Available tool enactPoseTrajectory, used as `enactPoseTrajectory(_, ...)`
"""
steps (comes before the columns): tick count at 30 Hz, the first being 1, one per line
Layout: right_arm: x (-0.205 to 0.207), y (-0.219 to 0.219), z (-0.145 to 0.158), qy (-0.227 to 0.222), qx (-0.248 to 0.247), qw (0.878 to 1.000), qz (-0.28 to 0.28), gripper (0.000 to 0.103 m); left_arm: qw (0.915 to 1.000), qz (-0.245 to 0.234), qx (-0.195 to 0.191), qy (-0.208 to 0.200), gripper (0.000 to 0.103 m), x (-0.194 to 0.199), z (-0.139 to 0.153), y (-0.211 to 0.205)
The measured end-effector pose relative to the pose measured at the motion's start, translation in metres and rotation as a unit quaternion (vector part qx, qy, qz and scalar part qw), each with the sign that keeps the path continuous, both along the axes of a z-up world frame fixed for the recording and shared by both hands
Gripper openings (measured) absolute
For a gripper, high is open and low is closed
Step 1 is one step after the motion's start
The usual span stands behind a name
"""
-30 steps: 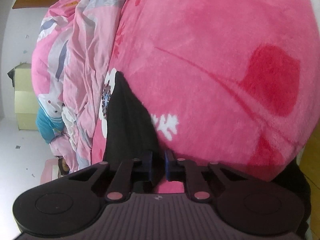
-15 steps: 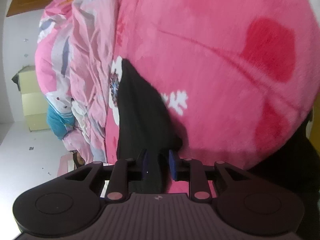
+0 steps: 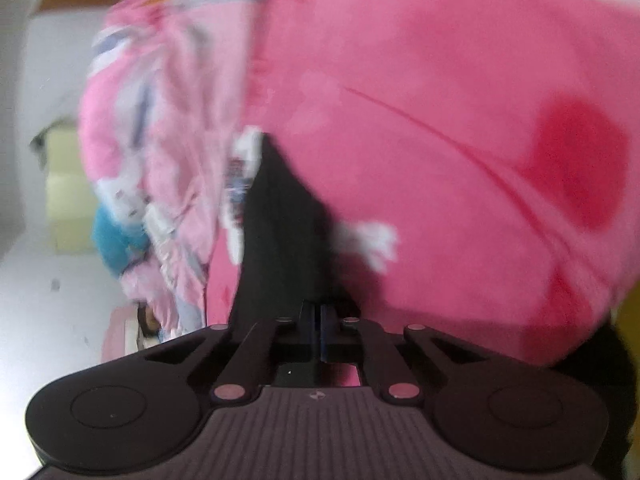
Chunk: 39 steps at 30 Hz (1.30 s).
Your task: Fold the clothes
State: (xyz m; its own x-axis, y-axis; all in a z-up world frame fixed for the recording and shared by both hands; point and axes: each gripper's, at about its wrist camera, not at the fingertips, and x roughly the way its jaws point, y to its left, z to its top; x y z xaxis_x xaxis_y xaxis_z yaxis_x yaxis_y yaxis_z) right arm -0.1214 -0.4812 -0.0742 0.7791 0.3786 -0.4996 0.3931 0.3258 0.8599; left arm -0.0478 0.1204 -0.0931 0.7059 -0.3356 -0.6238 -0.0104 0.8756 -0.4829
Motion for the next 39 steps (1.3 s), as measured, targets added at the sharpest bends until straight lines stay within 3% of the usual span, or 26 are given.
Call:
enactPoseTrajectory(3,0.001,0.004,0.002,0.008,-0.068,0.997,0.022,0.002,1.0,-0.001,-0.001,0.0,0.023,0.0,0.0,0.0)
enactPoseTrajectory(10,-0.007,-0.001,-0.01,0.023,-0.077,0.996,0.027,0.002,1.0,-0.003,-0.005,0.002,0.023,0.001,-0.001,0.002)
enactPoseTrajectory(17,-0.03,-0.02,-0.016,0.026,-0.02,0.999,-0.017,0.006,1.0,-0.004,-0.008,0.001,0.023,0.0,-0.001,0.003)
enactPoseTrajectory(19,-0.029,-0.022,-0.018,0.025,0.014,0.999,-0.02,0.013,0.9999,-0.004,-0.01,0.002,0.023,0.0,-0.002,0.003)
enactPoseTrajectory(21,-0.024,-0.023,-0.02,0.028,0.037,0.999,-0.023,0.029,0.9999,-0.003,-0.012,0.002,0.023,0.0,-0.002,0.003)
enactPoseTrajectory(25,-0.012,-0.018,-0.025,0.036,0.082,0.996,-0.012,0.032,0.9999,-0.001,-0.015,0.004,0.023,0.0,-0.002,0.003)
enactPoseTrajectory(29,0.001,-0.013,-0.028,0.059,0.089,0.994,-0.003,0.041,0.9999,-0.001,-0.014,0.004,0.024,0.001,-0.002,0.003)
enactPoseTrajectory(33,0.012,-0.014,-0.034,0.078,0.095,0.992,-0.008,0.038,0.9999,-0.001,-0.015,0.004,0.024,0.002,-0.003,0.004)
enactPoseTrajectory(35,0.016,-0.015,-0.03,0.072,0.078,0.994,-0.009,0.027,0.9999,-0.001,-0.015,0.004,0.024,0.002,-0.003,0.004)
enactPoseTrajectory(36,0.017,-0.014,-0.026,0.066,0.065,0.996,-0.009,0.012,0.9999,-0.001,-0.014,0.004,0.024,0.002,-0.003,0.004)
enactPoseTrajectory(39,0.019,-0.012,-0.007,0.018,0.018,1.0,0.0,0.008,0.9999,-0.002,-0.011,0.004,0.024,0.002,-0.003,0.004)
